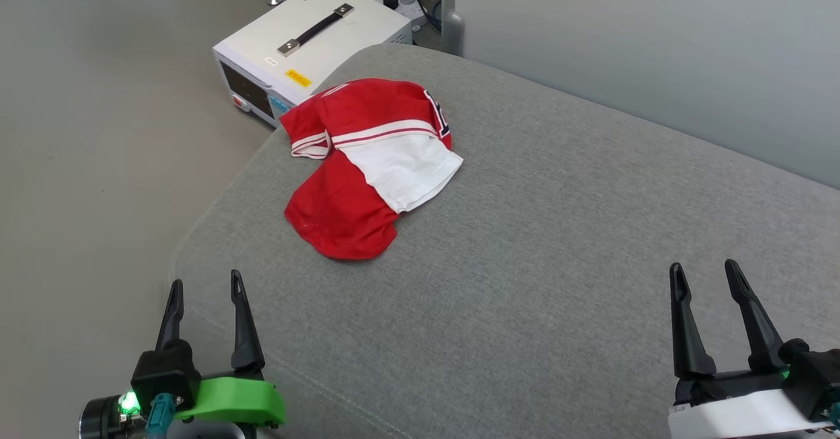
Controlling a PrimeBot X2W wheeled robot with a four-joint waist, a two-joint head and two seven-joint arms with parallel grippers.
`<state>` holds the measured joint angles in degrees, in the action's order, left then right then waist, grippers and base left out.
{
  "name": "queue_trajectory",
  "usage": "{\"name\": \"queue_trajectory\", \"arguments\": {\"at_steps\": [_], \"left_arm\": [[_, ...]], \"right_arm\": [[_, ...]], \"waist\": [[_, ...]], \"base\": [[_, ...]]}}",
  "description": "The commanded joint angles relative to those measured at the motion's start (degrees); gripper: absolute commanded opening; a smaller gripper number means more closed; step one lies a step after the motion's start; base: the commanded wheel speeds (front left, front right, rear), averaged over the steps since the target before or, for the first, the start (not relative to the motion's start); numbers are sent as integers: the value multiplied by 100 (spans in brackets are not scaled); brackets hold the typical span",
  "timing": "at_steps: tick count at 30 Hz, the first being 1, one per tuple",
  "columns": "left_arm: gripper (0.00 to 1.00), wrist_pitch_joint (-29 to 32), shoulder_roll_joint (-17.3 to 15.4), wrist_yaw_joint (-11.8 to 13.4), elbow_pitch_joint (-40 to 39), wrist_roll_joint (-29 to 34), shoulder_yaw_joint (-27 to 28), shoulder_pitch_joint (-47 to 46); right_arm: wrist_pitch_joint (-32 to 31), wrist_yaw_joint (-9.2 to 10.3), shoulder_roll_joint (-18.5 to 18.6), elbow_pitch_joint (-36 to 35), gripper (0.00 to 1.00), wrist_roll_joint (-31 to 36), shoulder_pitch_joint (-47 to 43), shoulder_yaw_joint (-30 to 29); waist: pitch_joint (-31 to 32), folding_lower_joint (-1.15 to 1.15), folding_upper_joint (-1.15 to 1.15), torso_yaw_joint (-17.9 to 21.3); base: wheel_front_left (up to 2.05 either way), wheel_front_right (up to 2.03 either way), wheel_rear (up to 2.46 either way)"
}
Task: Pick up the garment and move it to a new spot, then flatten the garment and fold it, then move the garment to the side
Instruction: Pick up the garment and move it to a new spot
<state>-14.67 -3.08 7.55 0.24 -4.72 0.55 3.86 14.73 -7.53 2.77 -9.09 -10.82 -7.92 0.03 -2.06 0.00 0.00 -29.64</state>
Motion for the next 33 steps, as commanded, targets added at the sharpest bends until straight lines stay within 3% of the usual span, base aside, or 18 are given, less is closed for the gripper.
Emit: {"name": "queue_trajectory", "arguments": {"at_steps": [1, 6, 10, 21, 28, 33], "left_arm": [[100, -33, 20, 13, 13, -55, 19, -33], [100, -33, 20, -38, 8, -123, 61, -40], [100, -33, 20, -226, 86, -184, 153, -200], [100, -33, -100, -1212, 555, -457, 973, -1839], [100, -33, -701, -1485, 1296, -775, 990, -3157], [100, 44, -1397, -1501, 1982, -1482, 220, -3973]], "right_arm": [[27, 4, 10, 3, 100, 36, 79, 7], [27, 4, 10, 11, 100, 43, 82, 17], [27, 4, 10, 1, 100, 76, 108, 28], [27, 4, 10, -186, 100, 527, 497, 146], [27, 4, 170, -375, 100, 668, 797, 179], [27, 4, 315, -536, 100, 710, 1018, 126]], "waist": [[-10, 0, 0, -190], [-11, 0, 0, -240], [-76, 0, 0, -222], [-808, 0, 0, 286], [-1425, 0, 0, 686], [-1822, 0, 0, 856]], "base": [[0, 0, 0], [0, 0, 0], [0, 0, 0], [0, 0, 0], [0, 0, 0], [0, 0, 0]]}}
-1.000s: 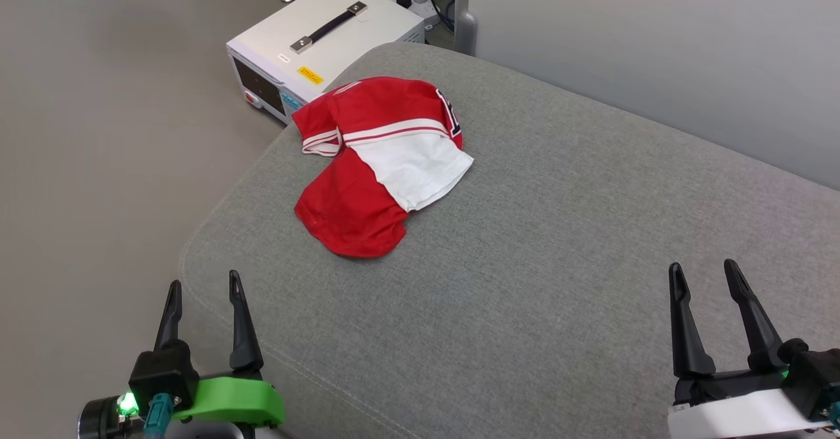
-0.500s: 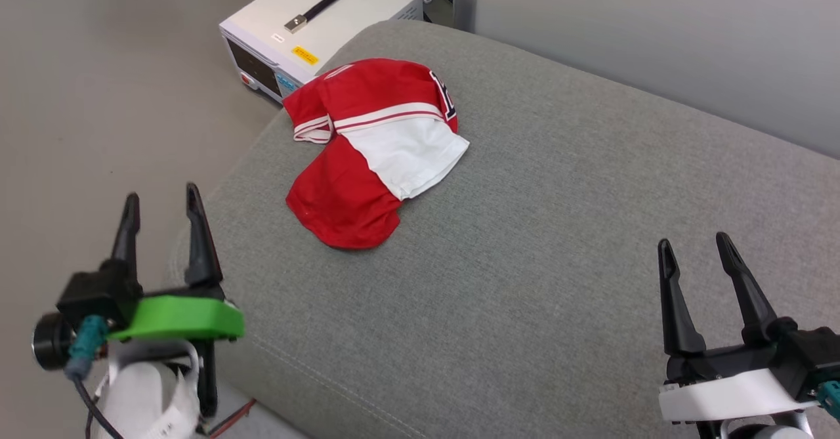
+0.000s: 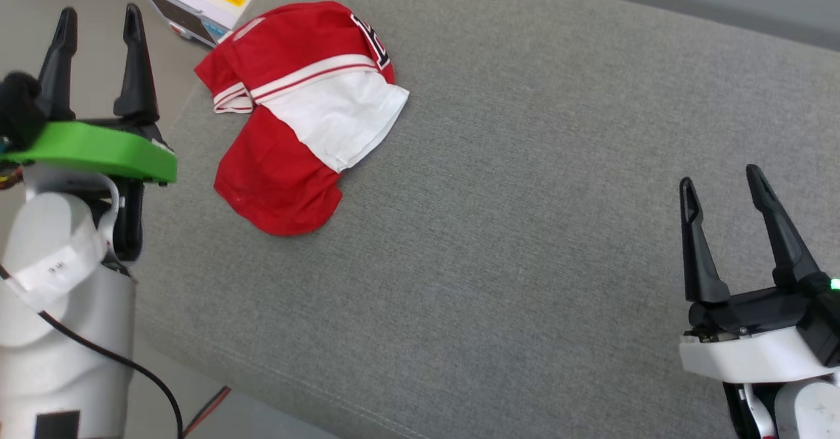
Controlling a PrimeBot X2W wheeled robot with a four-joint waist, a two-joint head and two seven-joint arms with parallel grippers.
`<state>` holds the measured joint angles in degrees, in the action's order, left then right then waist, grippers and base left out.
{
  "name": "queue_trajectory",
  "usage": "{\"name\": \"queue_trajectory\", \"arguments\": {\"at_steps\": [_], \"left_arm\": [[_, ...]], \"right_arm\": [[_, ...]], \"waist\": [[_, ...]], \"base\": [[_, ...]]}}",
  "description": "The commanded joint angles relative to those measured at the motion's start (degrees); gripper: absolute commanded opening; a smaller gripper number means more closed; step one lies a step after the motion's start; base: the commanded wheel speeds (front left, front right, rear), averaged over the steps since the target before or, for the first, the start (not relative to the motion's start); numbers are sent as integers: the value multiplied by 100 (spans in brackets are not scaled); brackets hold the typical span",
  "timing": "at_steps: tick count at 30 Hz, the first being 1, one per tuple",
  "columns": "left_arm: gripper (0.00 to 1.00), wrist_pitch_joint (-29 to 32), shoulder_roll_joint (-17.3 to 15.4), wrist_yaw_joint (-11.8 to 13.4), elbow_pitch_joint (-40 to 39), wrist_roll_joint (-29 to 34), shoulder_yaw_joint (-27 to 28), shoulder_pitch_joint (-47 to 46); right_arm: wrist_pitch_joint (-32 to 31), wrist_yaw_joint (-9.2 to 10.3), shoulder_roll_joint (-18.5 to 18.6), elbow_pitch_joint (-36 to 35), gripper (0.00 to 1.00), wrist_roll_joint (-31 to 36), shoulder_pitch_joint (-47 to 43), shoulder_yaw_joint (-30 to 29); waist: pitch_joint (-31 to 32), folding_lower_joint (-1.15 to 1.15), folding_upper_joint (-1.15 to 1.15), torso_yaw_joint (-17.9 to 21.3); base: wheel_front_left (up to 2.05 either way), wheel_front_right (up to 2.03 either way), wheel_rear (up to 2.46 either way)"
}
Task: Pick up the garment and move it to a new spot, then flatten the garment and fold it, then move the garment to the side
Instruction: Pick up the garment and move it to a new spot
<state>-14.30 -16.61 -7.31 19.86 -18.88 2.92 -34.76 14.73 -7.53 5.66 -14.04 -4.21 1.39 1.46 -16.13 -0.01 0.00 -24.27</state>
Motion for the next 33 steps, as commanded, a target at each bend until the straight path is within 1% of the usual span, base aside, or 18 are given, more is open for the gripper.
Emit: {"name": "queue_trajectory", "arguments": {"at_steps": [1, 4, 5, 8, 10, 13, 14, 17, 23, 26, 30, 33], "left_arm": [[100, 71, -209, -15, 143, -287, -194, -300], [100, 449, -571, -16, 434, -900, -671, -723], [100, 697, -711, -16, 530, -1122, -902, -849], [100, 1379, -975, -16, 702, -1815, -1368, -1148], [100, 1890, -1155, -17, 801, -2210, -1665, -1319], [100, 2837, -1372, -17, 980, -2784, -2064, -1560], [100, 3164, -1449, -17, 1039, -2929, -2203, -1645], [100, 3869, -1607, -17, 1196, -3250, -2495, -1870], [100, 4821, -1741, -17, 1589, -3502, -3056, -2122], [100, 5061, -1783, -17, 1764, -3468, -3361, -2136], [100, 5470, -1795, -17, 1882, -3575, -3828, -2030], [100, 5623, -1817, -17, 1926, -3673, -4120, -1969]], "right_arm": [[27, 4, 53, -73, 100, 54, 128, -29], [27, 4, 118, -144, 100, 61, 234, -31], [27, 4, 137, -166, 100, 65, 274, -19], [27, 4, 176, -207, 100, 81, 381, 9], [27, 4, 203, -225, 100, 86, 461, 35], [27, 4, 240, -243, 100, 90, 574, 60], [27, 4, 251, -249, 100, 92, 612, 64], [27, 4, 271, -261, 100, 100, 711, 77], [27, 4, 291, -270, 100, 115, 879, 111], [27, 4, 280, -277, 100, 118, 944, 116], [27, 4, 270, -290, 100, 113, 994, 91], [27, 4, 267, -303, 100, 111, 1011, 67]], "waist": [[-497, 1, 0, 346], [-687, 1, 0, 411], [-756, 1, 0, 440], [-924, 1, 0, 508], [-1034, 1, 0, 557], [-1197, 1, 0, 634], [-1250, 1, 0, 660], [-1399, 1, 0, 744], [-1632, 1, 0, 925], [-1714, 1, 0, 1022], [-1795, 1, 0, 1102], [-1854, 1, 0, 1121]], "base": [[0, 0, 0], [0, 0, 0], [0, 0, 0], [0, 0, 0], [0, 0, 0], [0, 0, 0], [0, 0, 0], [0, 0, 0], [0, 0, 0], [0, 0, 0], [0, 0, 0], [0, 0, 0]]}}
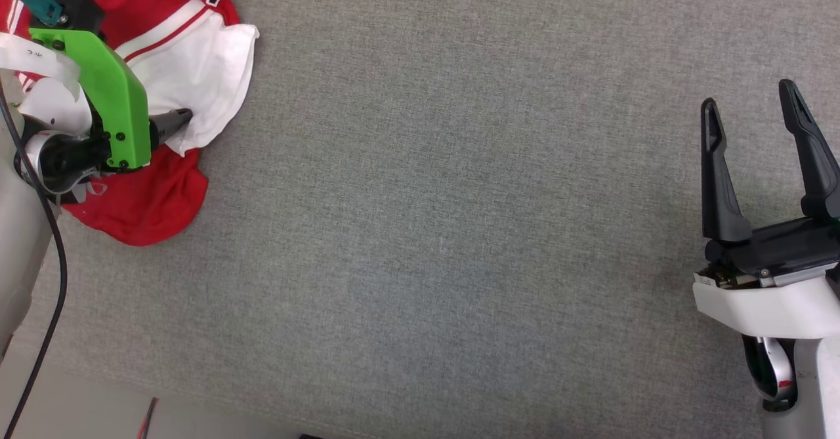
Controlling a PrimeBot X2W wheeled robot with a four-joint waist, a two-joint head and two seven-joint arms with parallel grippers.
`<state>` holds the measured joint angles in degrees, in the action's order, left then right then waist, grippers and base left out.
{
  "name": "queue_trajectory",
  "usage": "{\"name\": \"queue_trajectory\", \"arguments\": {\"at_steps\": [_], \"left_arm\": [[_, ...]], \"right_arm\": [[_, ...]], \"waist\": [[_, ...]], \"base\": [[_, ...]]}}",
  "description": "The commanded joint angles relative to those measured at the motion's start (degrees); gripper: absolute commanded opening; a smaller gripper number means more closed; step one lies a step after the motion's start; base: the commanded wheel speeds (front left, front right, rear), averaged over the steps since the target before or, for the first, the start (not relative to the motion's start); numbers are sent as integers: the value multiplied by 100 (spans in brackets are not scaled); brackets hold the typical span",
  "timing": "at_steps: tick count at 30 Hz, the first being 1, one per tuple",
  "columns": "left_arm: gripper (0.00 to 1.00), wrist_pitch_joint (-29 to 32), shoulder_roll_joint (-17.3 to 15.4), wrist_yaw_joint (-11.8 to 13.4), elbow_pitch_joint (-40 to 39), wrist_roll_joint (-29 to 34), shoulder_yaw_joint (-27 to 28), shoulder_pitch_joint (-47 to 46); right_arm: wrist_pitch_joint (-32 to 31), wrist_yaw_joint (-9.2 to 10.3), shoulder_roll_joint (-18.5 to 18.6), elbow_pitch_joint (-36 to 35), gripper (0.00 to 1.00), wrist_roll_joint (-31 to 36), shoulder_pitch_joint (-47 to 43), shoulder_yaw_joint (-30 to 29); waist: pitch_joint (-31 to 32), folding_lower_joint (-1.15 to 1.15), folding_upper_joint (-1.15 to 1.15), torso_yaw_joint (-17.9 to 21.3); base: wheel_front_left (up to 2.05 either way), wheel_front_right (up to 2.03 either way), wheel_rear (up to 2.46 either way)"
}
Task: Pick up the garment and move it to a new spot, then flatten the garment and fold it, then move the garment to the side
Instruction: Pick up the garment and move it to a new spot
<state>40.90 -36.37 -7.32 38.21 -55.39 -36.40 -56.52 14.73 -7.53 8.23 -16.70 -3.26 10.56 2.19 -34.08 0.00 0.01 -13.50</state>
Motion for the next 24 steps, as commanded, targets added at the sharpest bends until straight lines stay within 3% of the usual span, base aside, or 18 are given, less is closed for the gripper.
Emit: {"name": "queue_trajectory", "arguments": {"at_steps": [1, 3, 4, 7, 11, 20, 24], "left_arm": [[100, 96, 158, -16, 108, -44, -250, 214], [100, 62, 179, -16, 148, -130, -363, 235], [0, 21, 185, -16, 164, -164, -424, 235], [0, -43, 193, -16, 162, -249, -615, 208], [0, -564, 156, -16, 137, -282, -703, 16], [0, -2077, -304, -16, -341, -10, -1047, -522], [0, -2462, -527, -16, -816, 39, -1271, -719]], "right_arm": [[27, 4, 10, -37, 100, 15, 99, -8], [27, 4, 5, -33, 100, 18, 108, 3], [27, 4, -1, -27, 100, 22, 110, 11], [27, 4, -16, -8, 100, 12, 106, 17], [27, 4, -18, 28, 100, -11, 66, 55], [27, 4, -188, 178, 100, -129, -147, 79], [27, 4, -293, 218, 100, -179, -312, 54]], "waist": [[-72, 0, -1, 48], [-82, 0, -1, 57], [-75, 0, -1, 59], [-28, 0, -1, 32], [138, 0, -1, -35], [907, 0, -1, -53], [1220, 0, -1, -10]], "base": [[0, 0, 0], [0, 0, 0], [0, 0, 0], [0, 0, 0], [0, 0, 0], [0, 0, 0], [0, 0, 0]]}}
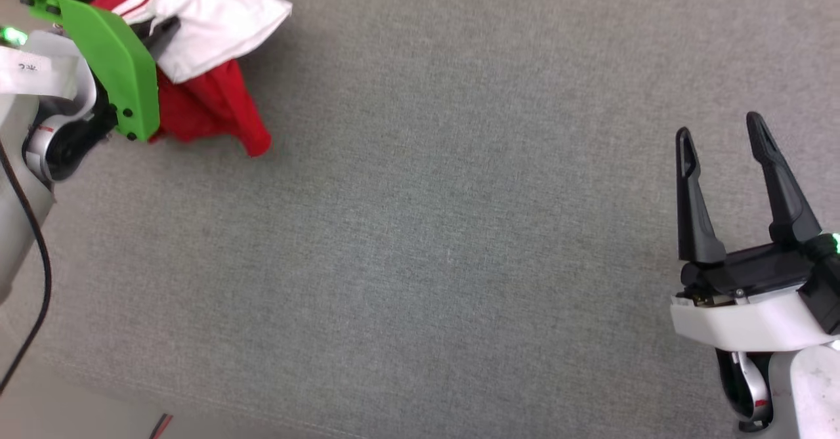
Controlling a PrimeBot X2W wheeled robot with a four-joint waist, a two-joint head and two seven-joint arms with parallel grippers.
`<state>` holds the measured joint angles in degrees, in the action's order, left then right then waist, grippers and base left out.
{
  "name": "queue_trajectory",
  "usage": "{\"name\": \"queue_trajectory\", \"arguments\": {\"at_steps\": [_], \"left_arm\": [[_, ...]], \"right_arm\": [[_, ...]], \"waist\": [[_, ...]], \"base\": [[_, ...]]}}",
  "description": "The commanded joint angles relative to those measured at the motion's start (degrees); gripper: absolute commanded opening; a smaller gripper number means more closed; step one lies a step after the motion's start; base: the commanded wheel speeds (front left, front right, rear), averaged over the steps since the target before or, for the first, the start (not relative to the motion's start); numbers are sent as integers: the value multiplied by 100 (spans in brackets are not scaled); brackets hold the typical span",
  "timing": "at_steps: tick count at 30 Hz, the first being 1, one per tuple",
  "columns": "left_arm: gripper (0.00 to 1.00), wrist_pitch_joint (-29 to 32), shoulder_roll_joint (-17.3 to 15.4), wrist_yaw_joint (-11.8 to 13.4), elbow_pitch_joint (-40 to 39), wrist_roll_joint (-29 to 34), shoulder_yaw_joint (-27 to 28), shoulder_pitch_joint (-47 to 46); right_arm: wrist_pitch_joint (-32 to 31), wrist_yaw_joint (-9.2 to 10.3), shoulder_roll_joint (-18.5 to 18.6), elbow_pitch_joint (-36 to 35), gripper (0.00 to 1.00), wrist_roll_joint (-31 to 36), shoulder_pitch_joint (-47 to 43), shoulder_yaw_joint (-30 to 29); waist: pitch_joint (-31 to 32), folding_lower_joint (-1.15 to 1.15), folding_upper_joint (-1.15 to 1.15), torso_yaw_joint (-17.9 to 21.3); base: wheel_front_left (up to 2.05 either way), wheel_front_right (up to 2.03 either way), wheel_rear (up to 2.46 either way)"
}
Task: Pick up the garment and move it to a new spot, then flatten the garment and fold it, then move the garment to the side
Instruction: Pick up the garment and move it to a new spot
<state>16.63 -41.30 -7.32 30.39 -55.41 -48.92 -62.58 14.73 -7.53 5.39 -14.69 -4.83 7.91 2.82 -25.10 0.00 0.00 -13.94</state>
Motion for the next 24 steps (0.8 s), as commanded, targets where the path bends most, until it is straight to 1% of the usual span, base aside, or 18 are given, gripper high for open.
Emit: {"name": "queue_trajectory", "arguments": {"at_steps": [1, 5, 8, 12, 17, 20, 24], "left_arm": [[0, -93, -92, -16, -176, 91, -107, -174], [0, -268, -183, -16, -649, 192, -326, -424], [0, -343, -132, -16, -914, 344, -476, -619], [0, -375, 54, -16, -1177, 521, -661, -848], [0, -329, 335, -16, -1472, 688, -930, -1123], [0, -281, 502, -16, -1607, 851, -1166, -1321], [0, -292, 838, -16, -1708, 890, -1471, -1506]], "right_arm": [[27, 4, -30, 29, 100, -33, -88, -13], [27, 4, -100, 50, 100, -59, -186, -37], [27, 4, -152, 61, 100, -89, -206, -44], [27, 4, -210, 88, 100, -137, -211, -33], [27, 4, -245, 108, 100, -216, -206, -11], [27, 4, -248, 102, 100, -380, -189, -42], [27, 4, -249, 105, 100, -562, -158, -102]], "waist": [[397, 0, 0, 50], [591, 0, 0, 157], [698, 0, 0, 293], [827, 0, 0, 578], [885, 0, 0, 1064], [857, 0, 0, 1336], [787, 0, 0, 1687]], "base": [[0, 0, 0], [0, 0, 0], [0, 0, 0], [0, 0, 0], [0, 0, 0], [0, 0, 0], [0, 0, 0]]}}
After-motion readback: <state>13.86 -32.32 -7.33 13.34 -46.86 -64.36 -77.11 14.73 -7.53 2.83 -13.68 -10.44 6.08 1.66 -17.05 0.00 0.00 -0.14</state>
